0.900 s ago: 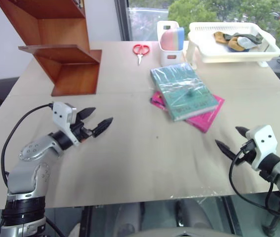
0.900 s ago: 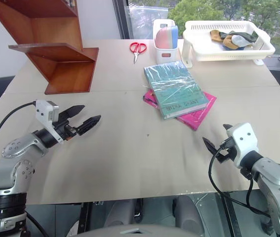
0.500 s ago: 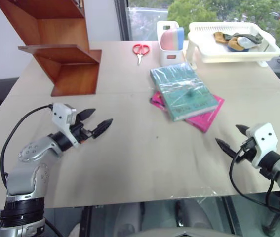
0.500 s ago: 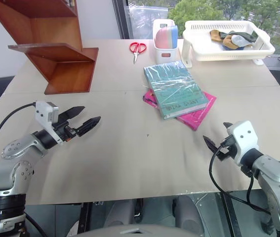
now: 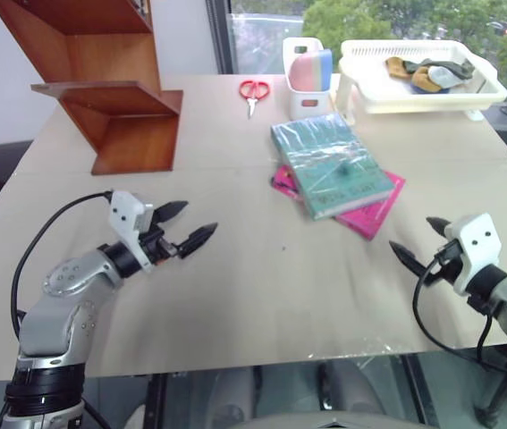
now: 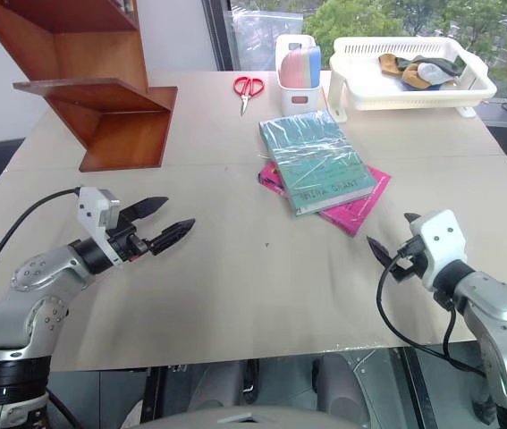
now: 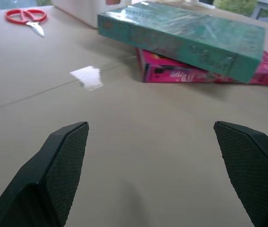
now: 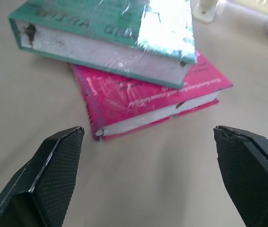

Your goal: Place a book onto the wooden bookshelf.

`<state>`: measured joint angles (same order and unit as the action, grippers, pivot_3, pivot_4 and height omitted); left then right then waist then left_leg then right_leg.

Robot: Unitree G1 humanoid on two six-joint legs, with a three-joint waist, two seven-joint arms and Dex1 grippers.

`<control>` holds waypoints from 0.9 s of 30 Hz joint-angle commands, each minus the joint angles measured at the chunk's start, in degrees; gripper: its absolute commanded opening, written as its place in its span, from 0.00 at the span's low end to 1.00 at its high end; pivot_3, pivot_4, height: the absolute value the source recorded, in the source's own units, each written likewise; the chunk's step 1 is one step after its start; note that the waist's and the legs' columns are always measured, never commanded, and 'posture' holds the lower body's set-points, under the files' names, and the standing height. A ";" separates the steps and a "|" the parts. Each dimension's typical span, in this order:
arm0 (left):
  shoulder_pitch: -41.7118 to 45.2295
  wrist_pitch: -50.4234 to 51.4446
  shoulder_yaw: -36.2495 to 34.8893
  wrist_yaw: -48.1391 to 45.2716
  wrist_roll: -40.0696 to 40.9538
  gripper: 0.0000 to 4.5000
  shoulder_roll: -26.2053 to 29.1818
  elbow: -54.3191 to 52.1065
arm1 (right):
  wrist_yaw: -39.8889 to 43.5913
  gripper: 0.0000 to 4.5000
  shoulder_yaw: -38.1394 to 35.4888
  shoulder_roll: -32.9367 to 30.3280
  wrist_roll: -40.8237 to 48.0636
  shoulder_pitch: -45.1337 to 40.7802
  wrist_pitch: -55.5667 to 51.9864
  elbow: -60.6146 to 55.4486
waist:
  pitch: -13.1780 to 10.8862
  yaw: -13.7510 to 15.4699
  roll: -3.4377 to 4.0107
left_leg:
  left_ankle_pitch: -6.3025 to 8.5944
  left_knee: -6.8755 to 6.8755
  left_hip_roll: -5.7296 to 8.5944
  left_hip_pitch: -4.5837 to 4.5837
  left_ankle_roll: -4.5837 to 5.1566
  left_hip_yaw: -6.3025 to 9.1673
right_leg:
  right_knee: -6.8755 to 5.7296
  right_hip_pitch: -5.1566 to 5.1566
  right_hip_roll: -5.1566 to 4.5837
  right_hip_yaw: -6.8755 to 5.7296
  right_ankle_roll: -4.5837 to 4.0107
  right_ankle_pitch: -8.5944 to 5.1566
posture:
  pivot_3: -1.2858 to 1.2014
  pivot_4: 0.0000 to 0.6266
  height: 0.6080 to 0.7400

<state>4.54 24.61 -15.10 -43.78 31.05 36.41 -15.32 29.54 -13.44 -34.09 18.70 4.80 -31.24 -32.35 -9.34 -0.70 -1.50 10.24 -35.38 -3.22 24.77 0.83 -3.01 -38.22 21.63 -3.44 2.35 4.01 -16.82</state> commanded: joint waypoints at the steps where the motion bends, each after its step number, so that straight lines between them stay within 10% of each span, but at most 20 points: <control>1: 0.81 2.00 -0.18 1.72 1.78 1.00 -0.54 -3.33 | 0.30 1.00 0.08 -0.82 0.26 -1.08 -0.37 -0.42 | 0.00 0.06 0.00 | 0.00 0.00 0.00 0.00 0.00 0.01 | 0.00 0.00 0.00 0.00 0.00 0.00 | 0.52 0.24 1.00; 13: 2.17 5.18 2.99 5.78 0.88 1.00 -2.40 -5.70 | -1.16 1.00 1.55 -0.40 1.15 -12.77 -4.51 5.71 | 0.00 -0.13 0.00 | 0.00 -0.01 0.02 0.02 0.00 0.04 | 0.00 0.00 0.02 -0.01 0.01 0.00 | 0.52 0.24 1.00; 22: 2.19 5.81 2.69 6.34 1.57 1.00 -1.99 -6.96 | 6.14 0.08 13.27 -3.99 -9.71 -39.63 7.51 39.75 | -0.02 -0.28 0.01 | 0.00 -0.02 0.03 0.04 0.01 0.00 | 0.00 0.03 0.04 0.00 -0.01 0.01 | 0.52 0.24 1.00; 27: 0.62 6.05 1.73 6.95 1.62 1.00 -1.75 -8.66 | 10.22 0.04 22.48 -1.08 -19.98 -58.29 24.25 73.69 | -0.04 -0.56 0.00 | 0.00 0.00 0.03 0.02 0.01 -0.07 | 0.01 0.06 0.05 0.06 -0.01 0.01 | 0.52 0.24 1.00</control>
<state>5.36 30.99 -11.96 -37.12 31.85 34.25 -20.89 39.18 8.16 -35.21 1.72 -50.12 -12.77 33.96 -9.39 -1.26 -1.50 10.24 -35.37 -3.19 24.79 0.83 -3.09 -38.19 21.68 -3.39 2.41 4.00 -16.81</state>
